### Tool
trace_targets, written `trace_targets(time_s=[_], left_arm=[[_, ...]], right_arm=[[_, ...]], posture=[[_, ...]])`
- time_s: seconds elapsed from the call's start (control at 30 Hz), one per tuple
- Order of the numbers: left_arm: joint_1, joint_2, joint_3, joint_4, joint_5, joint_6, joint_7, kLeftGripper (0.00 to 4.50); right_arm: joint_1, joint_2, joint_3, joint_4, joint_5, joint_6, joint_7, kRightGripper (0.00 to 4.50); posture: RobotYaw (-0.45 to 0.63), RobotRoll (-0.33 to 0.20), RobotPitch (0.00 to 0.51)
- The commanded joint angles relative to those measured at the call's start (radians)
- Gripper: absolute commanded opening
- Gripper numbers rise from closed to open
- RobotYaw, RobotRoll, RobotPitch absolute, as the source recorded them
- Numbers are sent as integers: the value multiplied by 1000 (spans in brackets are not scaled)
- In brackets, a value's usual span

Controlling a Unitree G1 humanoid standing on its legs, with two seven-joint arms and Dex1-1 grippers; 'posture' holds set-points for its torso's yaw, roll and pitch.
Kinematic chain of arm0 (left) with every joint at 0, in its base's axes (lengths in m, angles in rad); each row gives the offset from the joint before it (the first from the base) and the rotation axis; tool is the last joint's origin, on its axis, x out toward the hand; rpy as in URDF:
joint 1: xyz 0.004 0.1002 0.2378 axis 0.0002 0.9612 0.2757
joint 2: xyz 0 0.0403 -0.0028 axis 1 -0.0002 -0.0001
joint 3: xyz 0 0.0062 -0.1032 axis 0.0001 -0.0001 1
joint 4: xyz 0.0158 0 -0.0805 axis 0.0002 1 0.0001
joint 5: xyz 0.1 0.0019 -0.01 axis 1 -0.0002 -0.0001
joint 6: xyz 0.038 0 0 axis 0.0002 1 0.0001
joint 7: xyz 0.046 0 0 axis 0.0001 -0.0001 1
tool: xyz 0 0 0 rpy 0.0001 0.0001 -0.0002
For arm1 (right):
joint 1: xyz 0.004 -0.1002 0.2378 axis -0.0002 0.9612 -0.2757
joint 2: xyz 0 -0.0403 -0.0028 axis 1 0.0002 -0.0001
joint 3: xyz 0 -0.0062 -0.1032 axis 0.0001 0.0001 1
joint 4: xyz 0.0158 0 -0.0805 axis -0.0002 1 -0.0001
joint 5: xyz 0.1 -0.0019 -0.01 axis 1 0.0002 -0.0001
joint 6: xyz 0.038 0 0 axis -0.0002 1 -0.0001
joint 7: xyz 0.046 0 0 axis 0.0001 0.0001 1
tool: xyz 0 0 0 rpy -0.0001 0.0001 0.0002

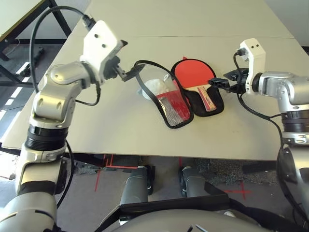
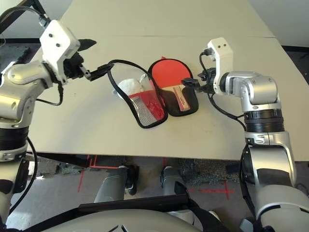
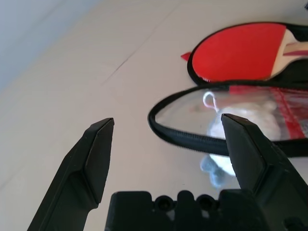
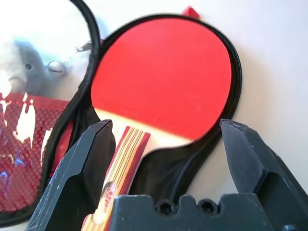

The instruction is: Store the ping-pong paddle in its case and zip it.

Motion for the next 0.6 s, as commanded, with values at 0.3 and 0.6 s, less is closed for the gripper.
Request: trace_targets(time_s=[0.3, 0.6], left_arm=[[87, 8, -119, 51, 100, -72, -55, 4500], [31, -68, -210, 49, 129, -84, -96, 4500]], right_arm=[[-7, 6, -84, 162, 23, -177, 36, 4464], [-51, 26, -175, 266, 48, -244, -13, 4464]], posture=[[76, 0, 151], [51, 0, 143]])
